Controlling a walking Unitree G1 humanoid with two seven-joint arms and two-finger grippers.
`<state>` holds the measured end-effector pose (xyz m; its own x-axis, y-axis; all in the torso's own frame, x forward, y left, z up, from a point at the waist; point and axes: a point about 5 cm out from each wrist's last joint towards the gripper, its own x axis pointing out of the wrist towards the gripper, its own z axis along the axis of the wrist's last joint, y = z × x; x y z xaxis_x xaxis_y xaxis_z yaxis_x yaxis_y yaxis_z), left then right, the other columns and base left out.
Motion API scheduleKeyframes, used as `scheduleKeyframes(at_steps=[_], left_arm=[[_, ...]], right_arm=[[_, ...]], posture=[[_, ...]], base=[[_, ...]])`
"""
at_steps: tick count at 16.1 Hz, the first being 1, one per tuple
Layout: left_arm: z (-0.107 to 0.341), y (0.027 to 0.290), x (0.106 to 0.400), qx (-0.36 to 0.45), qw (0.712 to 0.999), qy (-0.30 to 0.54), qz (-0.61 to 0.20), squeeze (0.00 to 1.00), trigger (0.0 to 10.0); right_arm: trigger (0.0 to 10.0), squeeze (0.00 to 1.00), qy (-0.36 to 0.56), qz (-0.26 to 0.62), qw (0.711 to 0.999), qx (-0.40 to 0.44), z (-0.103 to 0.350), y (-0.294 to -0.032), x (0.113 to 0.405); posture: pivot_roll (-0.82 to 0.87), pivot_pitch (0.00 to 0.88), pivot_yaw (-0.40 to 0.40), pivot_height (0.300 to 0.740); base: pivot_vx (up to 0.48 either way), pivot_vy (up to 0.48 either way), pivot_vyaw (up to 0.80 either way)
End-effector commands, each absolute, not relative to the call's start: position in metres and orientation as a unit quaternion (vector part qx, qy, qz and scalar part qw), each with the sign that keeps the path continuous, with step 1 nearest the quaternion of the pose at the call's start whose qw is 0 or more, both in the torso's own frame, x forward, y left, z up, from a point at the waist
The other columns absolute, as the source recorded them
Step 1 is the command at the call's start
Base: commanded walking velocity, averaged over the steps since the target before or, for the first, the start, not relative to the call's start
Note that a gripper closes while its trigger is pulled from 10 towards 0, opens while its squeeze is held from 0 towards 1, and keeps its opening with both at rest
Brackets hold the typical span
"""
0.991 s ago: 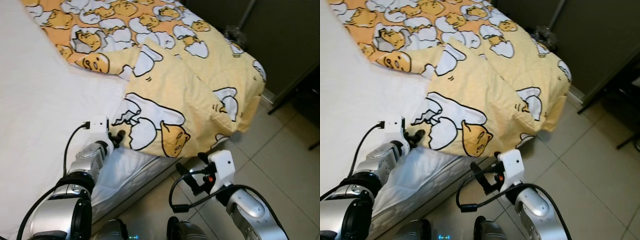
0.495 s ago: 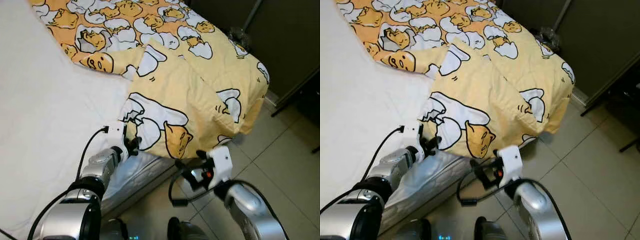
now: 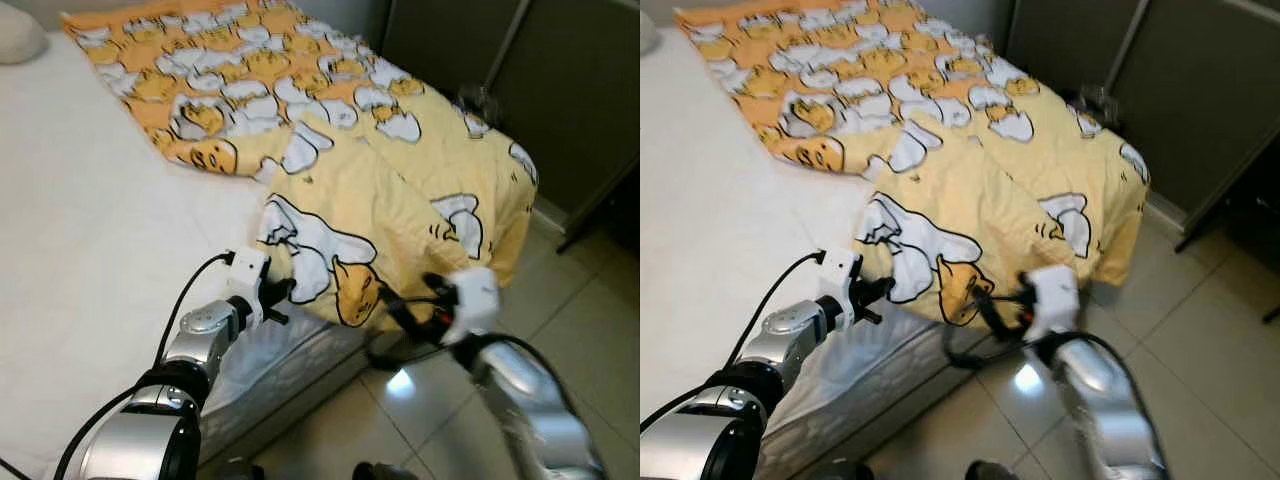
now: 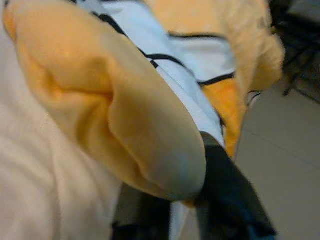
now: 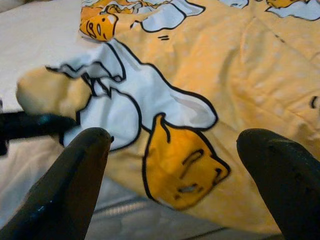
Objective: Clean up the room
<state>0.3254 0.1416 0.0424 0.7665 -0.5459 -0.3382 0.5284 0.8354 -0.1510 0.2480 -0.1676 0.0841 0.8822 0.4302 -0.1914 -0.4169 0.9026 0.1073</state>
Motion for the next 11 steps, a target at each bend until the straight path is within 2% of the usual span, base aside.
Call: scheduleKeyframes(at_steps=[1,4,8,11], left_arm=[[0.044,0.137,0.325,-0.014,0.93,0.186,-0.317,0.0,0.0],[0.04,0.126,0.321,0.011,0.908,0.201,-0.368,0.0,0.0],[0.03,0.113,0.308,0.022,0.87,0.22,-0.44,0.0,0.0],[0.025,0.098,0.295,0.017,0.835,0.216,-0.505,0.0,0.0]], right_arm=[[10.0,0.02,0.101,0.213,0.971,0.03,0.09,-0.18,0.246],[10.0,0.01,0.081,0.25,0.964,0.043,0.118,-0.183,0.24],[10.0,0.0,0.128,0.288,0.949,0.023,0.11,-0.187,0.216],[10.0,0.0,0.116,0.284,0.951,0.038,0.122,-0.187,0.223]], posture=[[-0.15,0.0,-0.015,0.74],[-0.18,0.0,0.002,0.74],[-0.2,0.0,-0.013,0.74],[-0.21,0.0,-0.01,0.74]], base=[[0.0,0.0,0.0],[0.0,0.0,0.0],[0.0,0.0,0.0],[0.0,0.0,0.0]])
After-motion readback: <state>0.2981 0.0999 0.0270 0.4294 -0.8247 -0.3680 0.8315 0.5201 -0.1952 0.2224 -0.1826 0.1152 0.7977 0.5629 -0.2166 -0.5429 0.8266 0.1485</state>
